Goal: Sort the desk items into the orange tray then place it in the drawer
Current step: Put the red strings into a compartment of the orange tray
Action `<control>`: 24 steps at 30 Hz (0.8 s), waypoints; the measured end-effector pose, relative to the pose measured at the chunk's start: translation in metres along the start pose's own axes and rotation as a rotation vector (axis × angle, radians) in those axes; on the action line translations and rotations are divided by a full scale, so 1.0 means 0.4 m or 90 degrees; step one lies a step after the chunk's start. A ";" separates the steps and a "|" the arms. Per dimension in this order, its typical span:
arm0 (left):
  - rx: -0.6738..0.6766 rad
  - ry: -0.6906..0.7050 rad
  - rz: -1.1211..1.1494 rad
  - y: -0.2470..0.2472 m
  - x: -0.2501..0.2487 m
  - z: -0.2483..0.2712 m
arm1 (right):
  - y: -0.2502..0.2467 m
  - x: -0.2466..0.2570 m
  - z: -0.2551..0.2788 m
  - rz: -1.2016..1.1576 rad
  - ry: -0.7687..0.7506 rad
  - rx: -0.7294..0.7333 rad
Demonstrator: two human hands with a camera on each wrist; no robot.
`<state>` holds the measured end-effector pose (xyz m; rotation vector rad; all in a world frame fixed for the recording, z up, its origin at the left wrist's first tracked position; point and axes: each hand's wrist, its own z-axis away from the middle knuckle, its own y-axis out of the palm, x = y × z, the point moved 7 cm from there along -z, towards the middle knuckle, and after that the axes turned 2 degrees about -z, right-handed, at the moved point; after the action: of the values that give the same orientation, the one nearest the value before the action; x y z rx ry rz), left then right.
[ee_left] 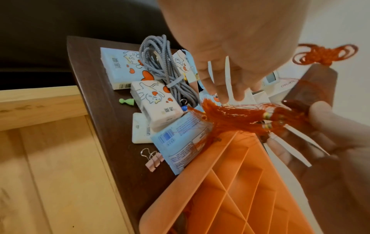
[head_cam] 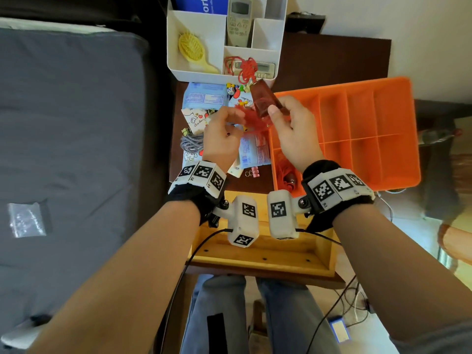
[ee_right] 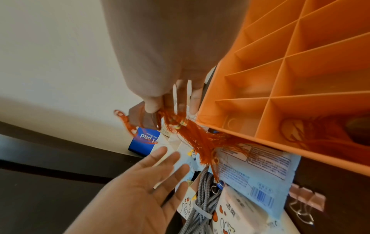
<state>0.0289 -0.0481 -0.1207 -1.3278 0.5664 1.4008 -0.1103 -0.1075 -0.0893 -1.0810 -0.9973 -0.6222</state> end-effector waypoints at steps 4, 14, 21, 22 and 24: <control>-0.040 -0.028 0.087 -0.006 -0.013 0.019 | -0.004 -0.002 0.020 -0.011 0.020 0.026; 0.034 -0.008 0.088 0.045 -0.067 0.024 | 0.006 -0.013 0.058 -0.035 0.060 0.136; -0.039 -0.016 0.060 0.036 -0.051 0.030 | -0.003 -0.052 0.075 -0.025 0.107 0.133; -0.058 -0.023 0.060 0.031 -0.048 0.033 | -0.008 -0.059 0.079 -0.011 0.110 0.124; -0.080 -0.035 0.080 0.021 -0.052 0.038 | -0.016 -0.074 0.085 0.035 0.112 0.119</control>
<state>0.0113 -0.0451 -0.1004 -1.3682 0.5395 1.5926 -0.1408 -0.0798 -0.1087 -0.8705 -0.8530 -0.5580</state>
